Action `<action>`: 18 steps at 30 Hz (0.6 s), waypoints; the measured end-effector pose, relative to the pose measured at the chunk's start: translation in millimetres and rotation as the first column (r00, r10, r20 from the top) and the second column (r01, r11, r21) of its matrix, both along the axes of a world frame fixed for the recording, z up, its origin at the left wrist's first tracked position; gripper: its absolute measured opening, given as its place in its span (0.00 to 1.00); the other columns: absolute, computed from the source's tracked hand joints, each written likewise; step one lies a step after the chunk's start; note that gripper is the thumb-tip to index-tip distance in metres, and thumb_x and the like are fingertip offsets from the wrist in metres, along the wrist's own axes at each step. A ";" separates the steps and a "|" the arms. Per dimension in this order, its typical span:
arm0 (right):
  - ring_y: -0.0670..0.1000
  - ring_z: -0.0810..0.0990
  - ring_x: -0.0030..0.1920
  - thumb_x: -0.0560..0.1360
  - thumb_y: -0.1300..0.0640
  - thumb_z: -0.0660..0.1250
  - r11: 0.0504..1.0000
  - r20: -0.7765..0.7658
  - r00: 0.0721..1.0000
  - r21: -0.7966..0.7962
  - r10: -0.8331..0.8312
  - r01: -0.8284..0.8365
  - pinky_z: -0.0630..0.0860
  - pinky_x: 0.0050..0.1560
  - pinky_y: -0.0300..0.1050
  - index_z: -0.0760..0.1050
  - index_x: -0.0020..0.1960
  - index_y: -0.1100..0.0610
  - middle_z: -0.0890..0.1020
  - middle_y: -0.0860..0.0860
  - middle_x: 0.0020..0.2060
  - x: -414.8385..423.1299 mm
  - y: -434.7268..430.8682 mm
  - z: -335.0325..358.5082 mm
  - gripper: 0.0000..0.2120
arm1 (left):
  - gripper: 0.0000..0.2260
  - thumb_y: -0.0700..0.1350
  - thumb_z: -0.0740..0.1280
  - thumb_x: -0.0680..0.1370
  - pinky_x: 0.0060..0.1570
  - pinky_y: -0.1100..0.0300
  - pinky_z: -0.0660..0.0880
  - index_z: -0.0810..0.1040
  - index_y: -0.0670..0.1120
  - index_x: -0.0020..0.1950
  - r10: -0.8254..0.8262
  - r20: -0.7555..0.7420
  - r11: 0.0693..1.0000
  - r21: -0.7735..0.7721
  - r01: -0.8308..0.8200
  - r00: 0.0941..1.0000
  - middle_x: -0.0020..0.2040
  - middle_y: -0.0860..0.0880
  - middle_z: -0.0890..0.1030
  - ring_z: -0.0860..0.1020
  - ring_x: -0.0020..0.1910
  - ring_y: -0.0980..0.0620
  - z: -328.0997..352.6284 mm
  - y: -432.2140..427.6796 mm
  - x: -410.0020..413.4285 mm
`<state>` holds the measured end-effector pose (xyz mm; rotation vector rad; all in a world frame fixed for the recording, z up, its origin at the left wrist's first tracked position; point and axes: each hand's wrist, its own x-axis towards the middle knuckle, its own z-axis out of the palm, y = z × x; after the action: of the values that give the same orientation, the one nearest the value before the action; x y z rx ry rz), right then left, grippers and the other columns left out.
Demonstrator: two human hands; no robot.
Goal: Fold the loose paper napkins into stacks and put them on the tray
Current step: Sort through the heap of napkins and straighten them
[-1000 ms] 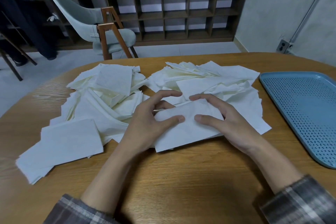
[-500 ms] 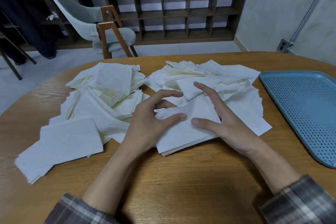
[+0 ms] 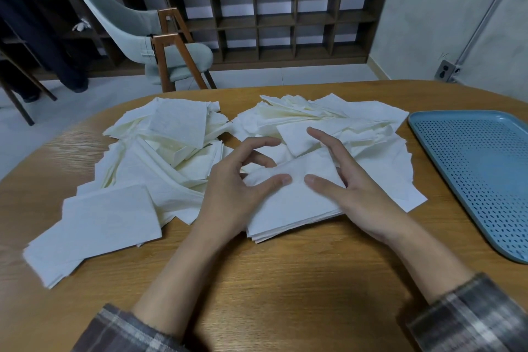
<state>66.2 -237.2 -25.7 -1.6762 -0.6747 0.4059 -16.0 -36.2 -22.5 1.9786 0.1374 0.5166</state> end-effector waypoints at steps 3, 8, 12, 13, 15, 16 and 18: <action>0.35 0.72 0.71 0.81 0.59 0.70 0.994 -0.074 0.997 0.103 -0.030 0.037 0.74 0.70 0.39 0.69 0.74 0.31 0.73 0.33 0.73 2.7 0.9 -0.1 0.31 | 0.21 0.49 0.81 0.73 0.46 0.70 0.72 0.80 0.58 0.64 0.130 0.047 0.991 0.020 -0.131 0.990 0.48 0.56 0.83 0.80 0.50 0.59 -6.2 4.0 3.1; 0.54 0.80 0.69 0.76 0.63 0.68 0.905 -0.333 0.942 0.413 0.042 0.106 0.77 0.64 0.51 0.73 0.74 0.36 0.77 0.46 0.74 7.2 -2.7 3.5 0.32 | 0.18 0.64 0.64 0.80 0.49 0.72 0.73 0.76 0.60 0.68 0.046 -0.088 0.985 -0.160 -0.060 0.995 0.57 0.58 0.80 0.78 0.53 0.65 -3.2 -1.7 3.1; 0.50 0.74 0.75 0.80 0.64 0.68 0.924 -0.259 0.965 0.357 -0.042 0.137 0.73 0.73 0.56 0.70 0.75 0.33 0.71 0.40 0.77 8.6 -2.8 -1.0 0.33 | 0.23 0.75 0.57 0.79 0.68 0.54 0.74 0.76 0.67 0.69 -0.175 -0.138 0.912 -0.395 0.107 0.975 0.63 0.63 0.82 0.79 0.65 0.61 -3.3 -2.8 2.7; 0.46 0.72 0.76 0.81 0.63 0.68 0.939 -0.200 0.976 0.312 -0.086 0.147 0.71 0.76 0.57 0.68 0.75 0.31 0.70 0.36 0.77 9.9 -3.1 -3.1 0.33 | 0.21 0.72 0.60 0.79 0.67 0.54 0.76 0.75 0.69 0.69 -0.178 -0.139 0.910 -0.400 0.109 0.974 0.62 0.63 0.82 0.81 0.63 0.60 -1.9 -2.9 2.2; 0.41 0.66 0.78 0.82 0.58 0.71 0.968 -0.087 0.989 0.214 -0.117 0.134 0.66 0.79 0.58 0.65 0.76 0.28 0.66 0.33 0.77 12.1 -5.0 -7.2 0.33 | 0.18 0.59 0.68 0.83 0.54 0.64 0.80 0.70 0.69 0.72 -0.190 -0.133 0.932 -0.336 0.136 0.973 0.55 0.67 0.83 0.83 0.52 0.63 2.4 -5.5 -0.5; 0.40 0.64 0.79 0.81 0.53 0.72 0.977 -0.062 0.992 0.178 -0.106 0.115 0.65 0.80 0.57 0.63 0.76 0.27 0.65 0.32 0.78 12.4 -6.0 -7.2 0.33 | 0.22 0.51 0.70 0.83 0.49 0.67 0.79 0.67 0.67 0.74 -0.190 -0.124 0.950 -0.275 0.150 0.974 0.53 0.72 0.82 0.83 0.50 0.64 4.4 -6.8 -2.9; 0.36 0.64 0.77 0.77 0.48 0.73 0.990 -0.043 0.997 0.125 -0.066 0.071 0.66 0.78 0.46 0.59 0.77 0.26 0.64 0.28 0.76 10.8 -8.5 -7.1 0.36 | 0.29 0.44 0.71 0.83 0.53 0.65 0.79 0.63 0.65 0.77 -0.187 -0.123 0.973 -0.160 0.166 0.975 0.56 0.78 0.76 0.82 0.54 0.64 -2.4 -3.6 -4.8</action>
<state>77.0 -245.7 -32.8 -1.5627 -0.6005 0.3385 -20.8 -39.9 -24.9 1.8578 0.0816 0.2470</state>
